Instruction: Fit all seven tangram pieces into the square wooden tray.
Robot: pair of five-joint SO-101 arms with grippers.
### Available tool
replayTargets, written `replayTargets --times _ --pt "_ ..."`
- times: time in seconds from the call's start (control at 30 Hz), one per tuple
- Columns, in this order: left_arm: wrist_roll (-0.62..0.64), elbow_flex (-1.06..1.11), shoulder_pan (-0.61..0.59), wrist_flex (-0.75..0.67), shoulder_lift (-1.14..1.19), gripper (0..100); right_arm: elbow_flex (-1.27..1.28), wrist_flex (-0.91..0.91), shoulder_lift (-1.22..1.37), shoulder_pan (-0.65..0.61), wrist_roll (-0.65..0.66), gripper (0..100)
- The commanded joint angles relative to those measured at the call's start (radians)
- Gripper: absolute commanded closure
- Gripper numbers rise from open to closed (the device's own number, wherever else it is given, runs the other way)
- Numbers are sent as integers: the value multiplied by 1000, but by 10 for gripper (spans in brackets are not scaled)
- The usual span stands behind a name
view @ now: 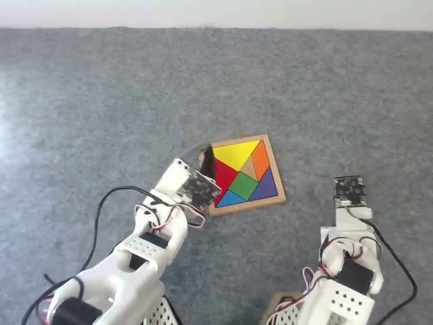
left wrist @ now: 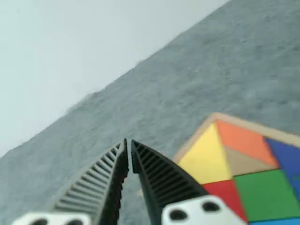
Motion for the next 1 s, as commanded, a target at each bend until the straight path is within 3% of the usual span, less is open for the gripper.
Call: replayTargets --times 0.0,0.17,0.4,0.47,0.63,0.77,0.97 --pt "20 -56 -147 -26 -31 987 -71 41 -21 -47 9 897" --pt "203 -107 -298 -21 -32 987 -89 65 -21 -47 -18 897" --pt "235 -108 -396 0 -117 987 -132 68 -21 -88 -84 897" --pt "295 -105 -430 87 -203 987 -143 68 -21 -136 -109 897" --pt "462 -124 -489 459 -531 987 -114 68 -19 -260 -124 897" --pt "514 -87 -434 715 -832 987 -25 56 -21 -315 -126 897" --pt "514 65 -170 931 -1247 987 17 12 -21 -323 -123 899"
